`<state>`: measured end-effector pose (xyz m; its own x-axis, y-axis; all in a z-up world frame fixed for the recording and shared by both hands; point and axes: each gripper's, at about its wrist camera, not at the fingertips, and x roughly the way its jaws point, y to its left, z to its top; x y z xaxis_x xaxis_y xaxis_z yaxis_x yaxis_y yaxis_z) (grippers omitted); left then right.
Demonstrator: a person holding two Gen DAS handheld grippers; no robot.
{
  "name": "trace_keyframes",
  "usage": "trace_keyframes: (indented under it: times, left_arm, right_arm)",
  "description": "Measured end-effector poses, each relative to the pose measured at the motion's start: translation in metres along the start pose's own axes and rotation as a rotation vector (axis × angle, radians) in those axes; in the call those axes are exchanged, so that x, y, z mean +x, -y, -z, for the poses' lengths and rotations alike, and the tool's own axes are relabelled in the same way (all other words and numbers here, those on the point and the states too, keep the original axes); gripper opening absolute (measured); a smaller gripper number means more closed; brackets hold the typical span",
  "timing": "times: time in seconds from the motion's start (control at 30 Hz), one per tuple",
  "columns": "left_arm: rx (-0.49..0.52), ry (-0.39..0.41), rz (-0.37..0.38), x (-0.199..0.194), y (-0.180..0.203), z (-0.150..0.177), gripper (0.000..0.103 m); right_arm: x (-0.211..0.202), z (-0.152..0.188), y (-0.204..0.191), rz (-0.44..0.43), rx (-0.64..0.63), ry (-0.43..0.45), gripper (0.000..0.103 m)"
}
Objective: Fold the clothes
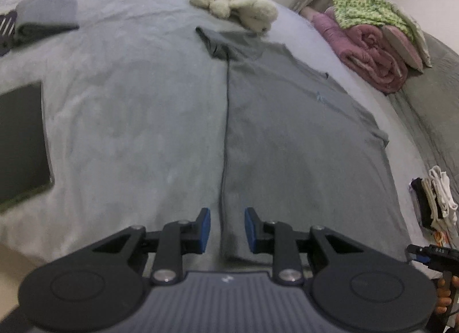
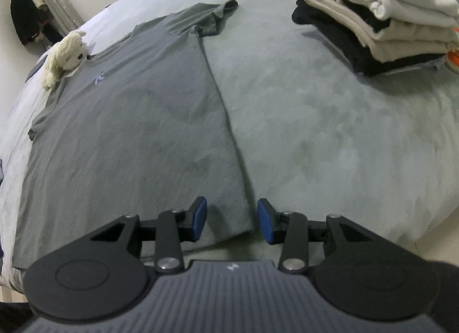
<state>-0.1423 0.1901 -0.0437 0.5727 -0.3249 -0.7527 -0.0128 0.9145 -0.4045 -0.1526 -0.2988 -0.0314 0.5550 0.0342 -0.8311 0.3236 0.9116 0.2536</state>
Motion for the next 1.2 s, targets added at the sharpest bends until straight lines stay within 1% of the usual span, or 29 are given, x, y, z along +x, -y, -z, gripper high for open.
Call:
trace_keyframes:
  times: [0.1,0.13,0.17,0.2,0.23,0.27,0.33,0.37,0.4,0.43,0.47,0.53,0.63,0.73,0.83,0.93,1.03,1.13,1.2]
  left_arm:
    - [0.0,-0.006,0.028,0.004,0.005,0.008,0.028]
    - [0.004,-0.014,0.029,0.008,0.006,0.009,0.03]
    - [-0.004,-0.03,0.016,0.013,0.006,0.011,0.039]
    - [-0.012,-0.046,0.003,0.018,0.005,0.013,0.044]
    - [-0.024,-0.07,0.0,0.024,0.004,0.014,0.048]
    - [-0.037,-0.093,-0.003,0.03,0.003,0.016,0.048]
    - [-0.051,-0.084,-0.004,0.036,0.002,0.019,0.045]
    - [-0.045,-0.077,-0.015,0.036,0.003,0.02,0.027]
    - [-0.039,-0.071,-0.024,0.036,0.004,0.02,0.012]
    - [-0.044,-0.071,-0.016,0.036,0.003,0.019,0.005]
    - [-0.06,-0.068,-0.01,0.033,0.001,0.019,0.005]
    - [-0.055,-0.042,-0.02,0.023,0.0,0.018,0.005]
    - [-0.026,0.014,0.007,0.002,0.004,0.012,0.005]
    - [0.019,0.043,-0.009,-0.007,0.012,0.01,0.005]
    - [0.047,0.02,-0.053,0.003,0.016,0.015,0.005]
    - [0.057,0.003,-0.07,0.005,0.012,0.02,0.005]
    - [0.081,0.003,-0.09,0.004,0.014,0.017,0.005]
    - [0.112,-0.032,-0.135,0.017,0.018,0.019,0.006]
    - [0.116,-0.061,-0.123,0.023,0.015,0.021,0.007]
  right_arm:
    - [0.0,0.005,-0.002,0.023,-0.014,0.011,0.043]
    - [-0.001,0.007,-0.003,0.031,-0.019,0.015,0.043]
    - [-0.001,0.008,-0.004,0.038,-0.024,0.018,0.043]
    - [-0.001,0.01,-0.005,0.046,-0.028,0.022,0.041]
    - [-0.001,0.012,-0.006,0.053,-0.033,0.026,0.031]
    - [-0.001,0.013,-0.006,0.061,-0.038,0.03,0.027]
    - [-0.001,0.016,-0.008,0.076,-0.047,0.037,0.014]
    - [-0.002,0.018,-0.009,0.084,-0.052,0.041,0.011]
    - [-0.002,0.02,-0.01,0.092,-0.057,0.044,0.008]
    - [-0.002,0.021,-0.01,0.099,-0.062,0.048,0.008]
    - [-0.002,0.023,-0.011,0.106,-0.066,0.053,0.007]
    - [-0.009,0.023,-0.009,0.096,-0.042,0.075,0.007]
    - [-0.027,0.024,-0.004,0.063,0.001,0.12,0.006]
    - [-0.04,0.026,-0.001,0.043,0.011,0.143,0.005]
    - [-0.029,0.03,-0.005,0.083,-0.007,0.116,0.005]
    - [-0.035,0.032,-0.006,0.096,-0.019,0.132,0.005]
    - [-0.04,0.03,-0.008,0.105,-0.04,0.148,0.005]
    - [-0.025,0.03,-0.011,0.117,-0.065,0.093,0.006]
    - [-0.014,0.035,-0.017,0.116,-0.101,0.049,0.007]
